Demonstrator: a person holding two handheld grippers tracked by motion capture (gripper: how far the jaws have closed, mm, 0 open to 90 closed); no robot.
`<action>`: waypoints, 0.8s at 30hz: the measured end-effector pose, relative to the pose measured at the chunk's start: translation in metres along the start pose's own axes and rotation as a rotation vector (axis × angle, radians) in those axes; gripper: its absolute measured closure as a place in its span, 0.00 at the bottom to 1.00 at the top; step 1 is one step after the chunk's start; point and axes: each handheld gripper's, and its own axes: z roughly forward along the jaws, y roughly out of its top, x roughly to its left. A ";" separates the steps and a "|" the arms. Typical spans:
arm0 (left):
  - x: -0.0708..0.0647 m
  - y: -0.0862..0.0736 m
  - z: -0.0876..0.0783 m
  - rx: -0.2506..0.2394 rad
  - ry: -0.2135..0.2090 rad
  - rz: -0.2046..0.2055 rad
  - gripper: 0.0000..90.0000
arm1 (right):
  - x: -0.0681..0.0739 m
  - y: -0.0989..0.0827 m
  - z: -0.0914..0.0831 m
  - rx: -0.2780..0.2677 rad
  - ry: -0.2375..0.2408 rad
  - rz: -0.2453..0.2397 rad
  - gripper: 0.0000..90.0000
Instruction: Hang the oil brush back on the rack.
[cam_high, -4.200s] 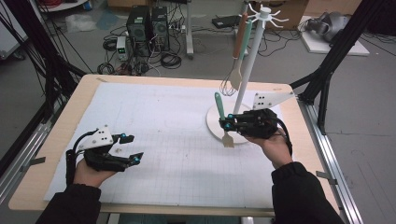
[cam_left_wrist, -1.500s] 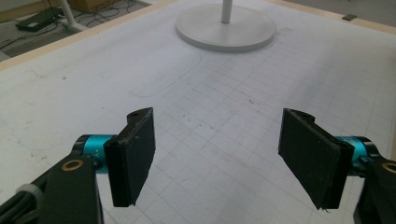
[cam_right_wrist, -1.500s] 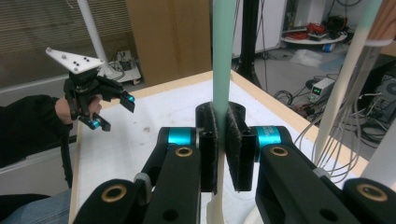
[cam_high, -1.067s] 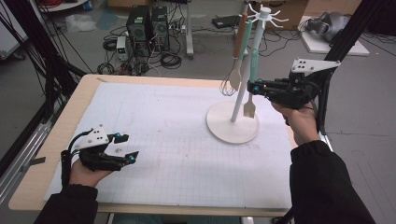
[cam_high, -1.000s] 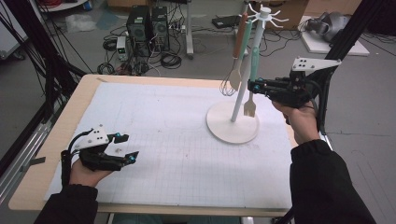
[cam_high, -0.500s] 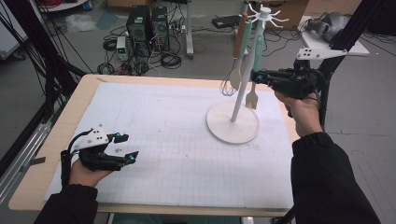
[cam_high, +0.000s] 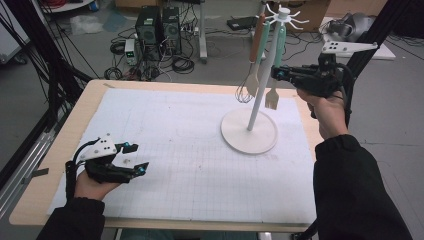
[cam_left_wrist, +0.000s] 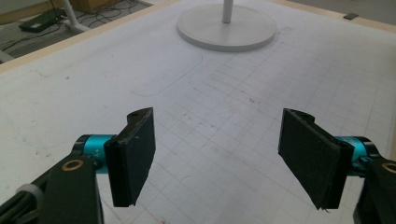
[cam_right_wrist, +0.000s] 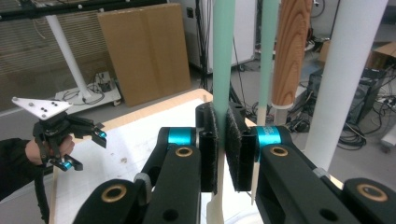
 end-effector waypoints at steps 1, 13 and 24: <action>0.000 0.000 0.000 0.000 0.000 -0.001 0.31 | -0.001 0.000 0.001 0.004 -0.001 -0.002 0.94; 0.001 -0.001 0.000 -0.002 -0.004 -0.006 0.31 | -0.008 -0.002 0.001 0.010 -0.010 0.027 0.94; 0.001 -0.001 -0.001 -0.002 -0.005 -0.004 0.31 | -0.013 -0.004 0.003 0.020 -0.009 0.047 0.94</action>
